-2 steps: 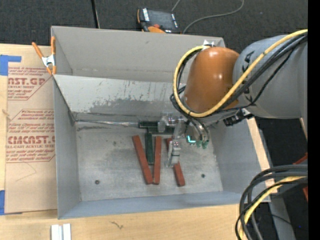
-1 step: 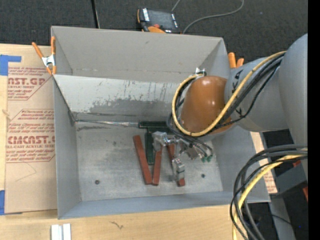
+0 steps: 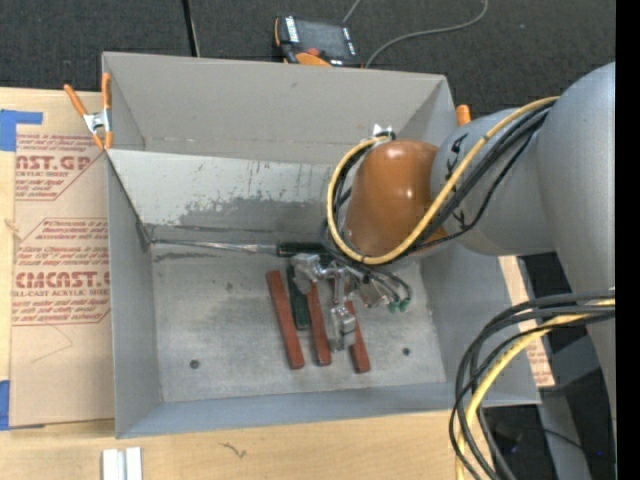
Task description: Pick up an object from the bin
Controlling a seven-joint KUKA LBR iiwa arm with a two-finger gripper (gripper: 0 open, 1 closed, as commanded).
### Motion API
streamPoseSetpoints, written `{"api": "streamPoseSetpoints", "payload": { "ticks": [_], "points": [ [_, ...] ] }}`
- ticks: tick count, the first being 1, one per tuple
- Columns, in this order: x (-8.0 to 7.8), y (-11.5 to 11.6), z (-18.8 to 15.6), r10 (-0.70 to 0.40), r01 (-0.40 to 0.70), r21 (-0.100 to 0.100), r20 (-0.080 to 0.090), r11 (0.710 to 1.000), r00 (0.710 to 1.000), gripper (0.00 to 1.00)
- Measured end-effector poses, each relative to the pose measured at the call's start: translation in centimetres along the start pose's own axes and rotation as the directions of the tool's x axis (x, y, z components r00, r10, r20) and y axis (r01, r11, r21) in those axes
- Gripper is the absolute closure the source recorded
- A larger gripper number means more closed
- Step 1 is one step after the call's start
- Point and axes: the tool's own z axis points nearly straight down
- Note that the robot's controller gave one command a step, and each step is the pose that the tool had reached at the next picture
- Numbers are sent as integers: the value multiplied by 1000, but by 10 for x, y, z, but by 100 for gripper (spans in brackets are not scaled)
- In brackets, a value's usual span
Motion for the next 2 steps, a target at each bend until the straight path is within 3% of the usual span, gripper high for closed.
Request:
{"api": "streamPoseSetpoints", "payload": {
  "ticks": [1, 2],
  "points": [
    [-8, 66, 0, -688, 688, -2, 2, 726, 726, 0],
    [-9, 65, -1, -686, 686, 0, 4, 727, 727, 100]
  ]
}}
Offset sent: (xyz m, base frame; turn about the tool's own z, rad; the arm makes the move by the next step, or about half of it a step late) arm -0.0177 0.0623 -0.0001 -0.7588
